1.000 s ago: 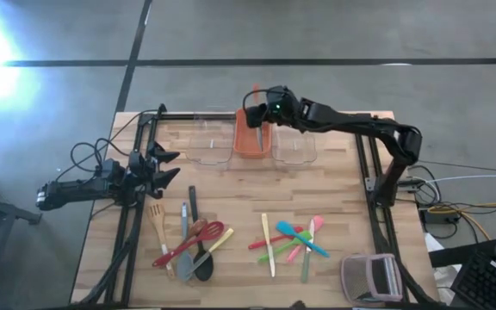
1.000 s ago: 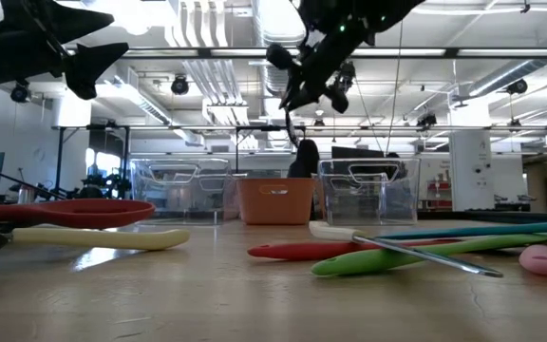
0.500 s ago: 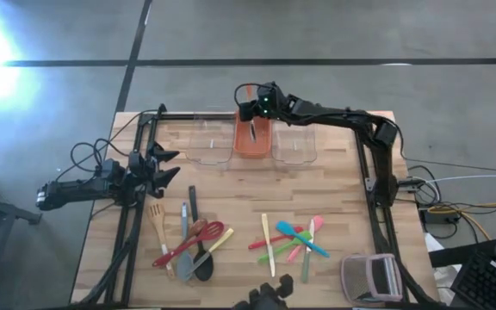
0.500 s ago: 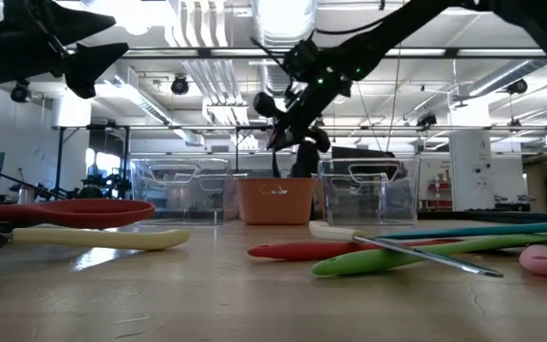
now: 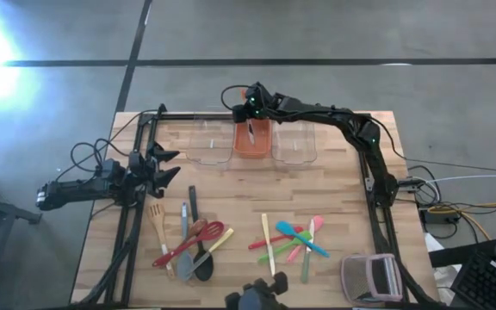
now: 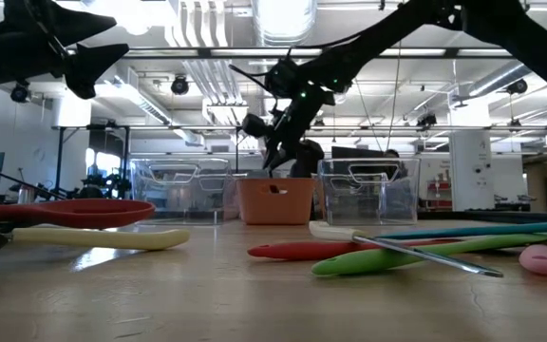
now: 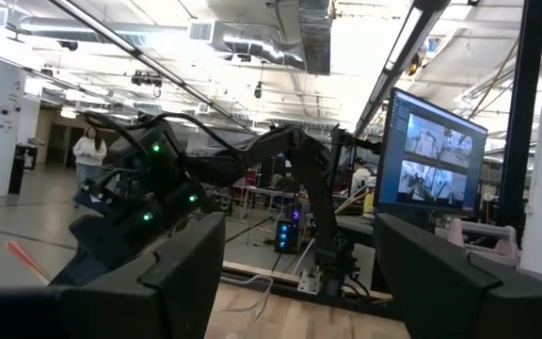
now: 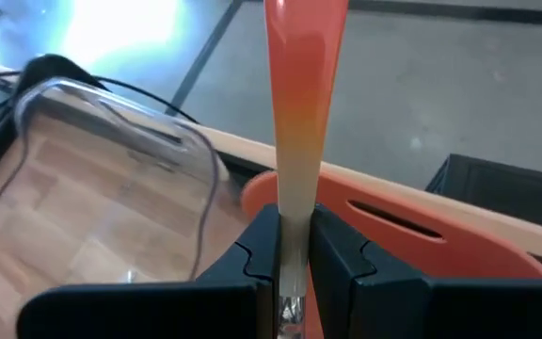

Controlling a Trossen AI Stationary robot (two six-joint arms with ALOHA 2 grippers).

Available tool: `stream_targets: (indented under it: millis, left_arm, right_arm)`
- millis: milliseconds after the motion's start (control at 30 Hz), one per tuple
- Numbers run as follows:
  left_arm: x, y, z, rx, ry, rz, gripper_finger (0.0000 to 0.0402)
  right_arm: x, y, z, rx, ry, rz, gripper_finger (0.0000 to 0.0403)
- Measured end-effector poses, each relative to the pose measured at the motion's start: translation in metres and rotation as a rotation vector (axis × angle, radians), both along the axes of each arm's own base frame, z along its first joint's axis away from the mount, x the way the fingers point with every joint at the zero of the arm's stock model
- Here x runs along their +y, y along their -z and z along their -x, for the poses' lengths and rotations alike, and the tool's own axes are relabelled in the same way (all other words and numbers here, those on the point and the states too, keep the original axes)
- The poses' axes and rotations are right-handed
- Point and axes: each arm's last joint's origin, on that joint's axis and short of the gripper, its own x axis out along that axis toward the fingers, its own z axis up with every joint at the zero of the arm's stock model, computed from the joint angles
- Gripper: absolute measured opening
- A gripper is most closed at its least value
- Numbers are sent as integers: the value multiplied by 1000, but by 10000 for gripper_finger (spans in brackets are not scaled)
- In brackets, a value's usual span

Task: Pick & Place Kitchen Items
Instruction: Put the orange table knife into the orange bin

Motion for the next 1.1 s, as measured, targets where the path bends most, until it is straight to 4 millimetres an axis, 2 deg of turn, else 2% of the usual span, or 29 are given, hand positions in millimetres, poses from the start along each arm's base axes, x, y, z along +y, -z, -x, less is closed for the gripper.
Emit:
stream_targets:
  millis: [767, 1100]
  left_arm:
    - [0, 1, 0, 5, 1, 4, 273]
    - [0, 1, 0, 6, 1, 3, 273]
  right_arm:
    - [7, 26, 9, 88, 43, -57, 24]
    - [8, 31, 11, 102, 44, -64, 24]
